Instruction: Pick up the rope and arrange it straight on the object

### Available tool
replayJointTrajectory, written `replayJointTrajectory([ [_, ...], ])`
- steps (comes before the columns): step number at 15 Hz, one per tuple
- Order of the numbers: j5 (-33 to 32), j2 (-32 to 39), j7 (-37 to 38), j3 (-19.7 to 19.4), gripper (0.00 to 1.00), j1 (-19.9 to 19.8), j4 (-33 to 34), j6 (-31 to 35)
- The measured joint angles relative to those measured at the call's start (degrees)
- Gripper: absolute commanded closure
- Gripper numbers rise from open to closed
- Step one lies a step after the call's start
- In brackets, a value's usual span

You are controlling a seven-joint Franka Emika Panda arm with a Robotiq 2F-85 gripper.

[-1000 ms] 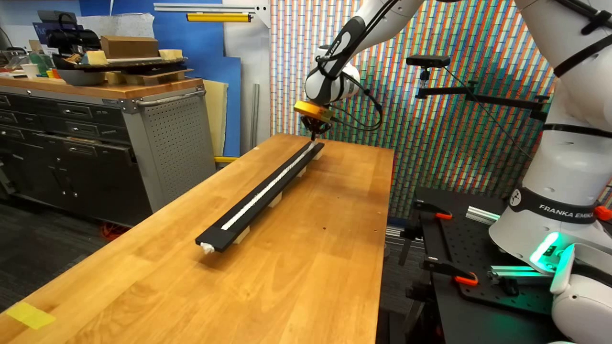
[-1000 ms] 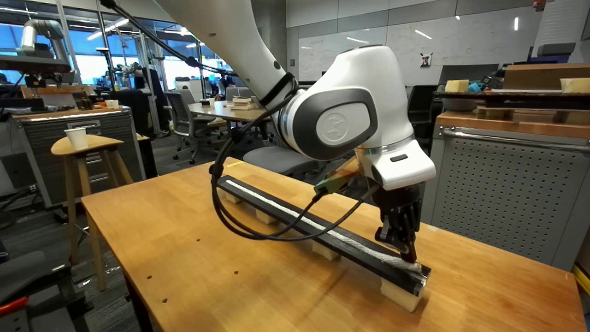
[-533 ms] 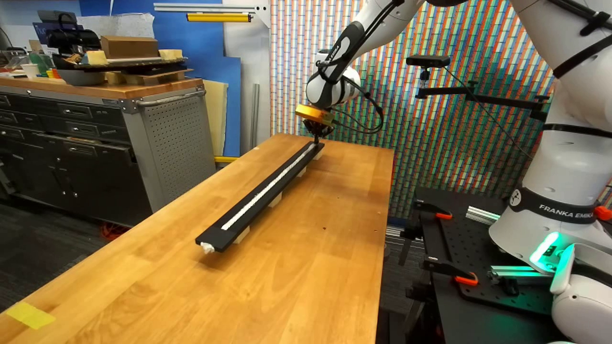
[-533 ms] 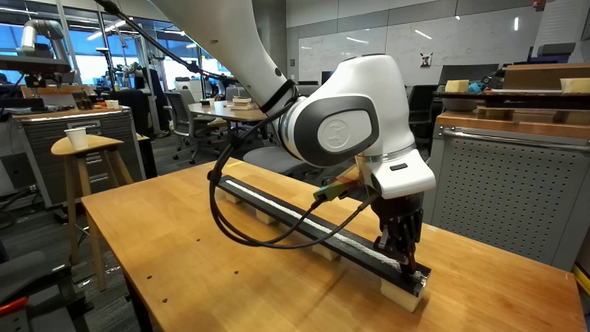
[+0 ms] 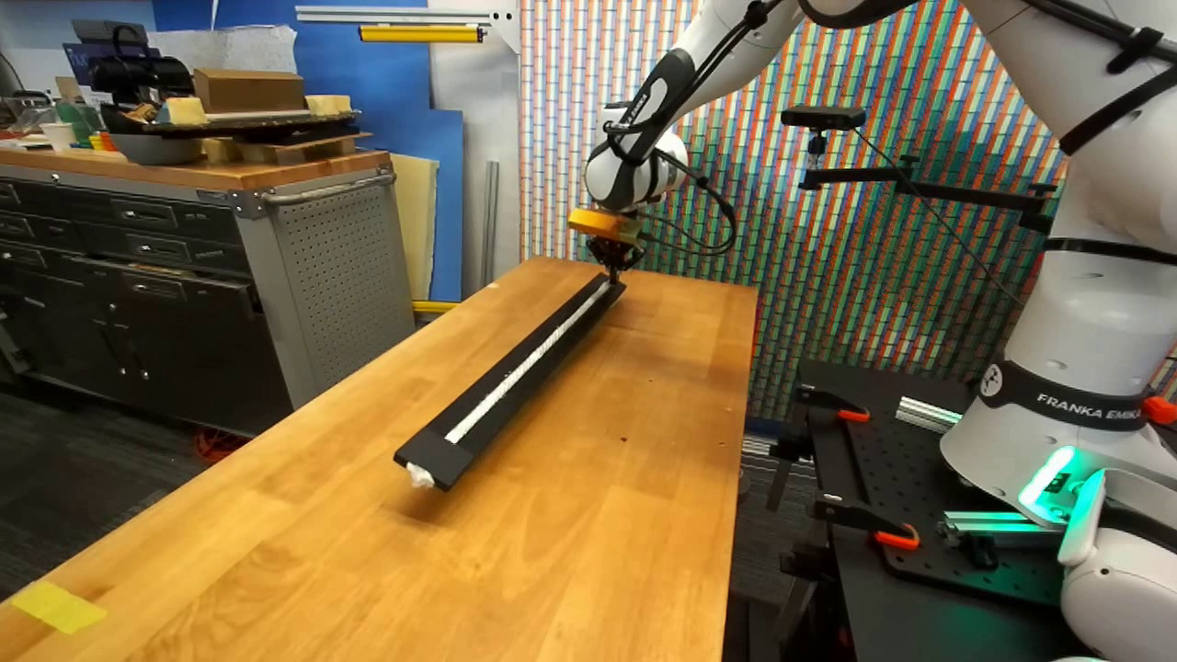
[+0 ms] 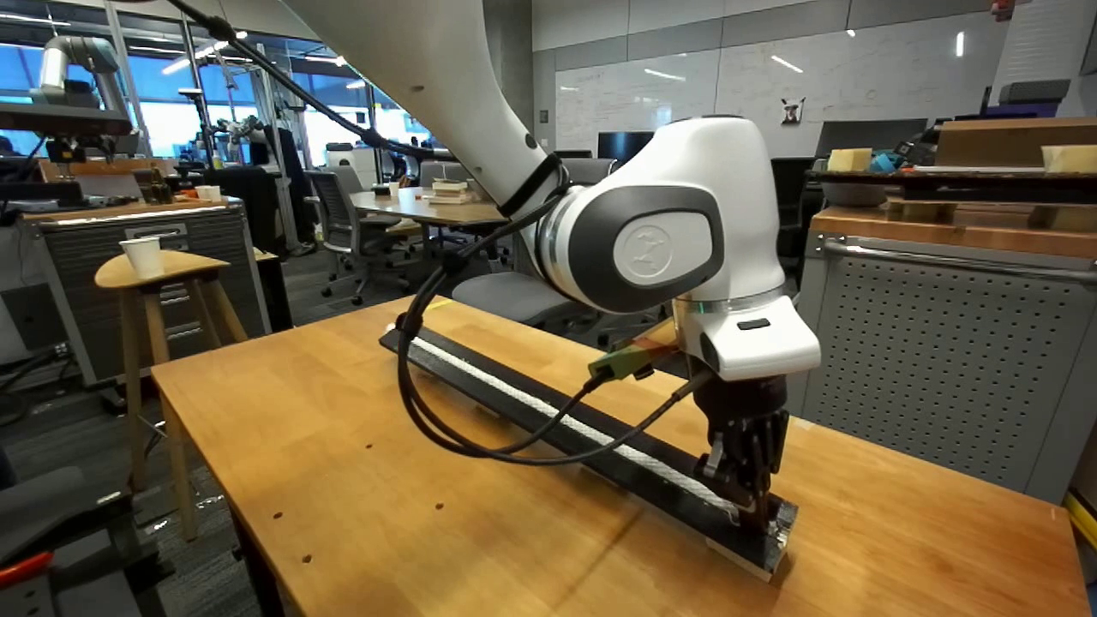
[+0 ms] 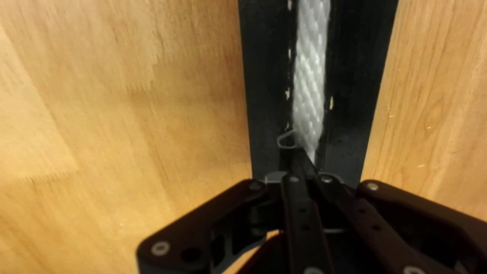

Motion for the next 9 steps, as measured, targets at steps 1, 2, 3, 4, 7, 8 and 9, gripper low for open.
replayJointTrajectory([
  [1, 0.0, 0.4, 0.0, 0.0, 1.0, -0.1, 0.6, -0.5],
  [2, 0.0, 0.7, 0.0, 0.0, 1.0, -0.1, 1.2, -0.8],
  [3, 0.0, 0.9, 0.0, 0.0, 1.0, -0.1, 1.7, -0.9],
  [4, 0.0, 1.0, 0.0, 0.1, 1.0, -0.1, 2.3, -0.9],
  [7, -0.1, 1.0, 0.1, 0.2, 1.0, 0.2, 4.0, -0.9],
  [8, -0.1, 1.1, 0.2, 0.2, 1.0, 0.4, 4.5, -0.9],
  [9, -0.2, 1.1, 0.4, 0.2, 1.0, 0.6, 4.7, -0.8],
])
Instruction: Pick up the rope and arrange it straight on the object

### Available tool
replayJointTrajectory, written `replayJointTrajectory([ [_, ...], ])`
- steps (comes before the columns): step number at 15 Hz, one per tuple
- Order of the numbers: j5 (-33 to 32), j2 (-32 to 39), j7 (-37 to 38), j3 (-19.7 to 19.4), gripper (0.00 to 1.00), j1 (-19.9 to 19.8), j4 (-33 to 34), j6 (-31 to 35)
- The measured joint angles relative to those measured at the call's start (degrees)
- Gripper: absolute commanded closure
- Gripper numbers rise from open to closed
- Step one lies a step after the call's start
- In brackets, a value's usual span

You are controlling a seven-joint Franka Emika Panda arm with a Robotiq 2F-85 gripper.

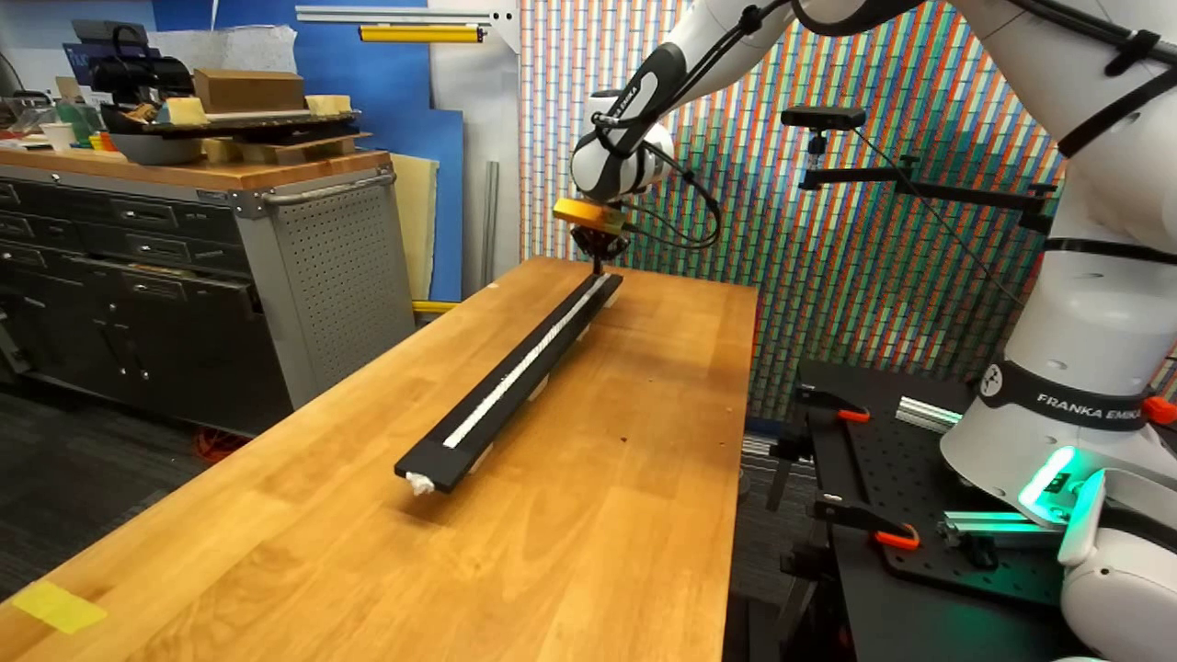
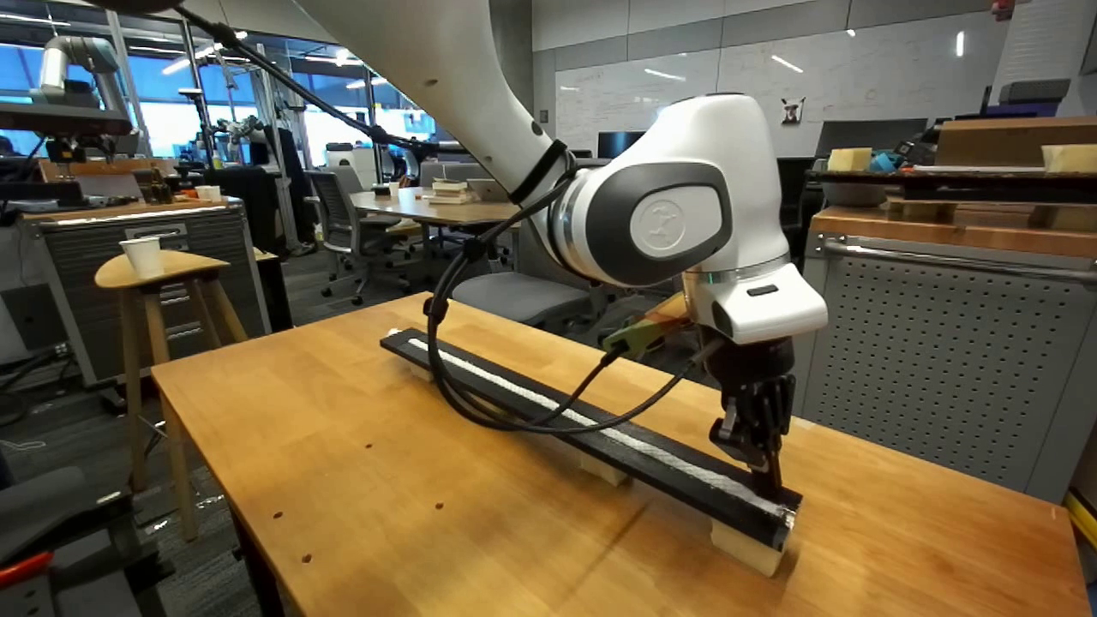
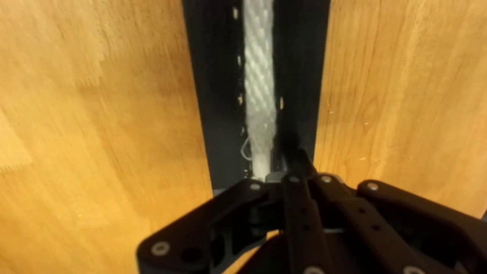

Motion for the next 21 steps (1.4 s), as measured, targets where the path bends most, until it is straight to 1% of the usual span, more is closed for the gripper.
replayJointTrajectory([
  [4, -0.8, -0.1, 0.5, 0.0, 1.0, 0.7, 0.4, 0.3],
  [15, -2.4, -0.3, 0.6, -0.6, 1.0, 0.8, -0.4, 0.2],
  [21, -2.4, -2.1, 0.6, -0.5, 1.0, 1.9, -1.5, -0.1],
])
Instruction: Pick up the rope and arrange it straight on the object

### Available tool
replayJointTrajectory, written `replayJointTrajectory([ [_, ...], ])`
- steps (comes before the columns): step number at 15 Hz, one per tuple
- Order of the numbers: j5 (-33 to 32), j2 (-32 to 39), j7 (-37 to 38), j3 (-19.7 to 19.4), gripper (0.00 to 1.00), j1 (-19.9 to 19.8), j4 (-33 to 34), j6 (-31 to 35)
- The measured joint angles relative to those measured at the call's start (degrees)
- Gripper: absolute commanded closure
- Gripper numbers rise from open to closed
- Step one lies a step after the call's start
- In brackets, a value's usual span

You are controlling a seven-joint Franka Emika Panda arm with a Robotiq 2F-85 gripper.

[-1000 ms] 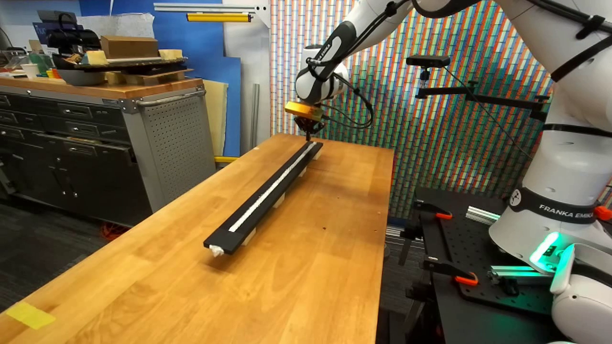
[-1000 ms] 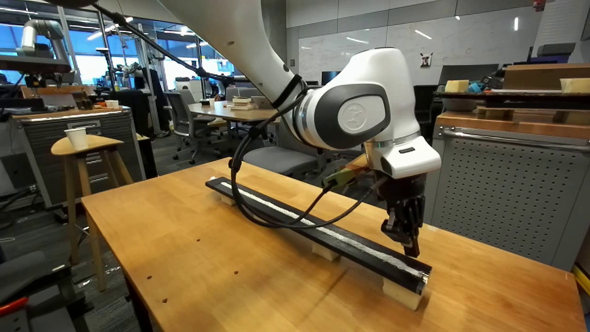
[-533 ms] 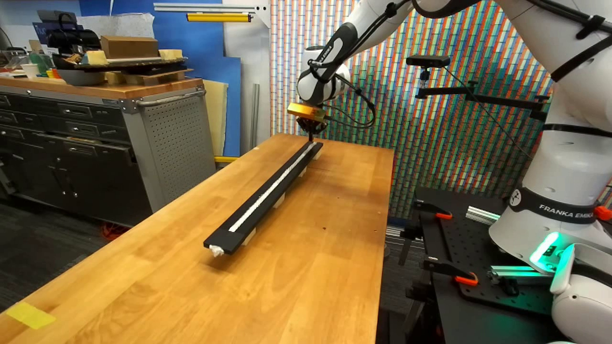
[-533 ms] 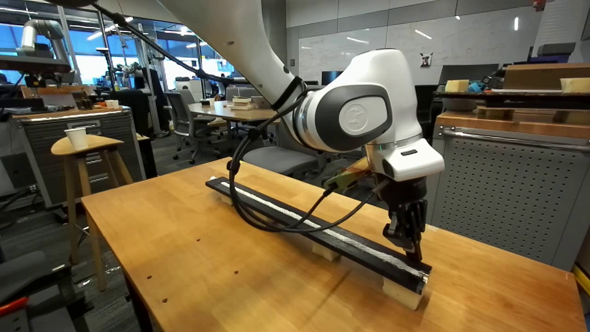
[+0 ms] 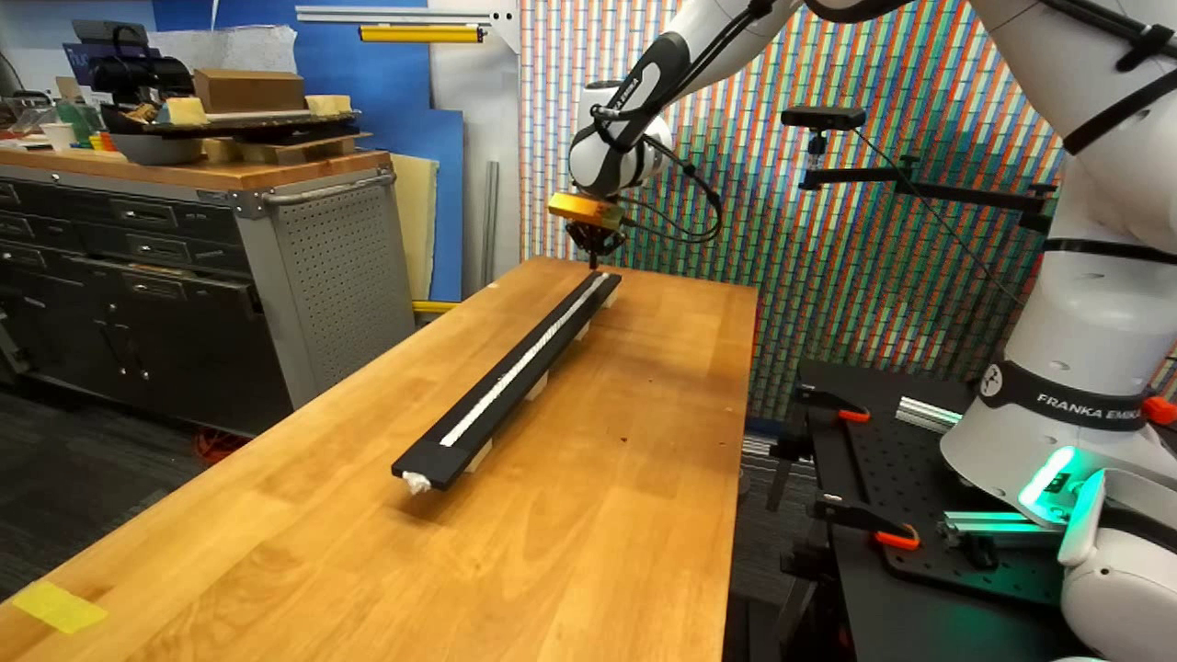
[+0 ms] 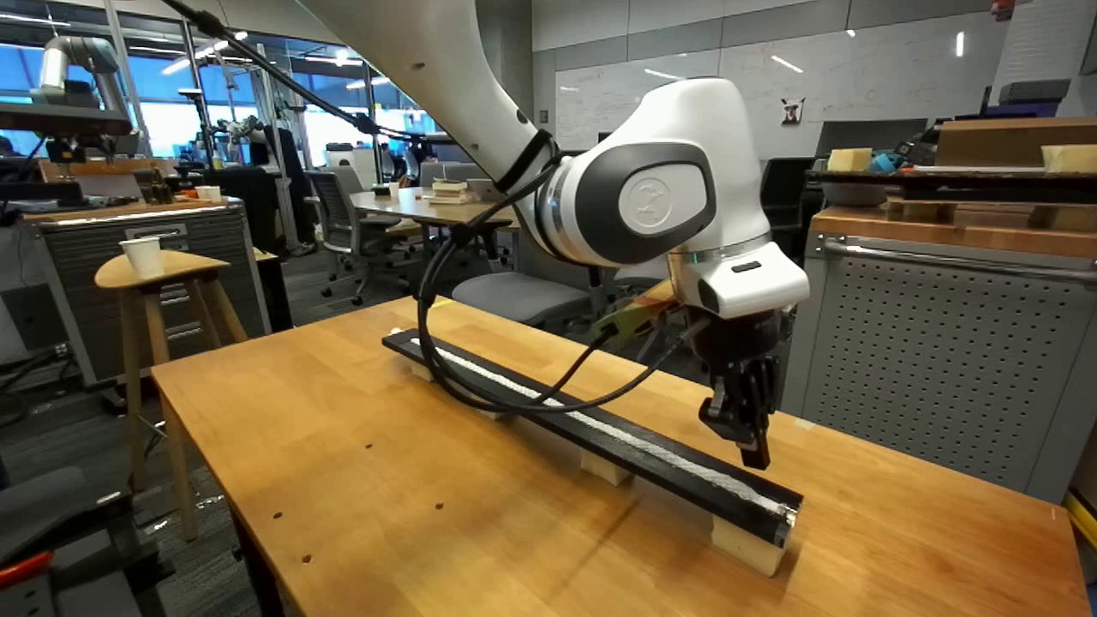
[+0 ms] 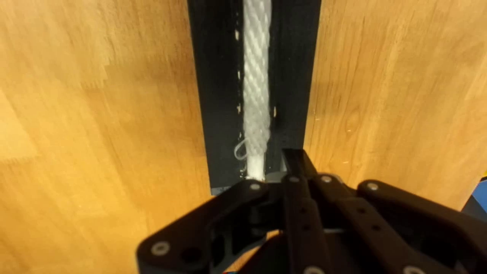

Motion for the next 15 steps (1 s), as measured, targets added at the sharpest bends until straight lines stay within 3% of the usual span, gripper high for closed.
replayJointTrajectory([
  [15, -0.3, 0.7, 0.0, 0.9, 1.0, -0.4, 0.0, -2.9],
])
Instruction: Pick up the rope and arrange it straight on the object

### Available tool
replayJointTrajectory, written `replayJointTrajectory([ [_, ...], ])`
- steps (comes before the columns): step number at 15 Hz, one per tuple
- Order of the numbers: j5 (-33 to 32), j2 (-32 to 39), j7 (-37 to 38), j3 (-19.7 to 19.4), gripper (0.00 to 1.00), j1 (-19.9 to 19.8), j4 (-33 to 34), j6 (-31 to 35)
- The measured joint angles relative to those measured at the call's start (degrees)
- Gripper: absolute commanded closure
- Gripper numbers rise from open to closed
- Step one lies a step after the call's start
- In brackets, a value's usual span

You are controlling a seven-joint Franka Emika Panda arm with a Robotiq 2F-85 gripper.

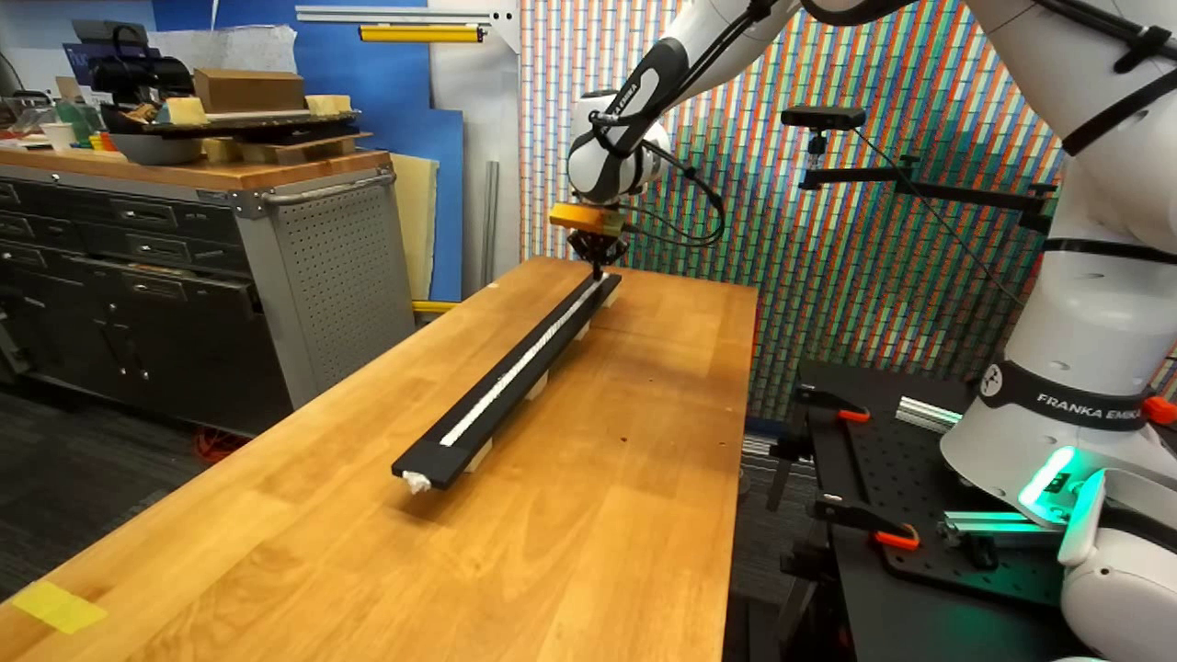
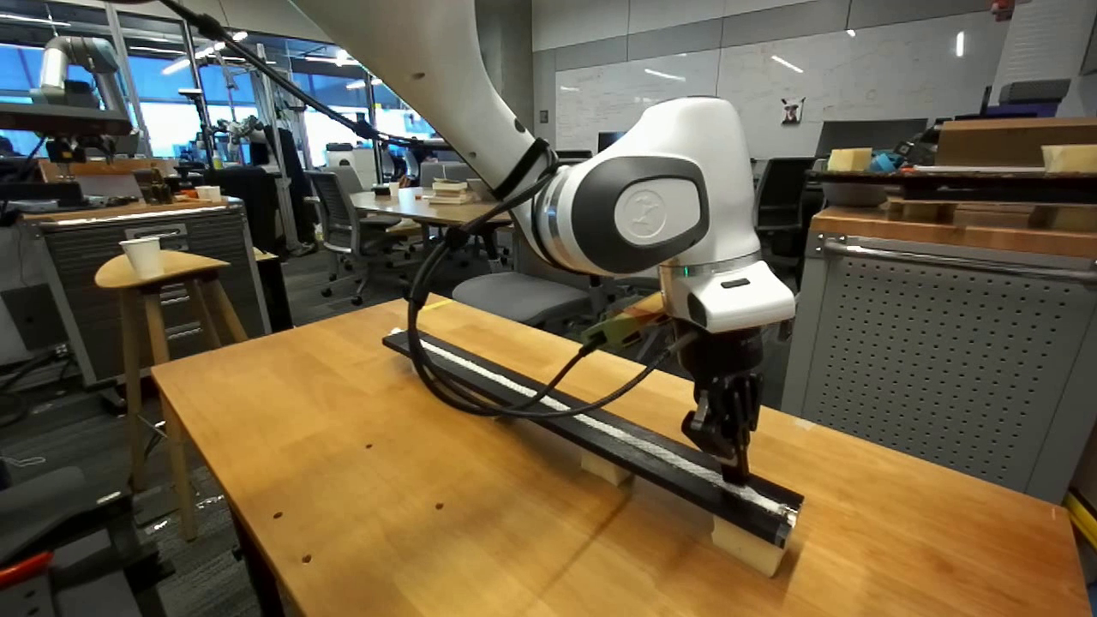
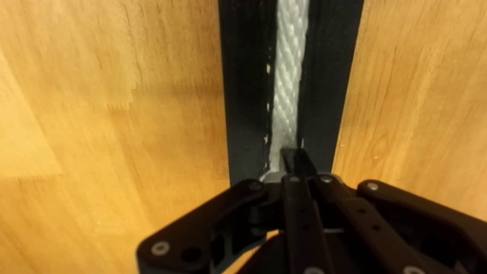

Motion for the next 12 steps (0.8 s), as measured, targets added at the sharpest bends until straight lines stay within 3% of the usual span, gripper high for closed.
replayJointTrajectory([
  [12, 0.0, 1.2, -0.3, 2.4, 1.0, -3.0, 1.9, -0.1],
])
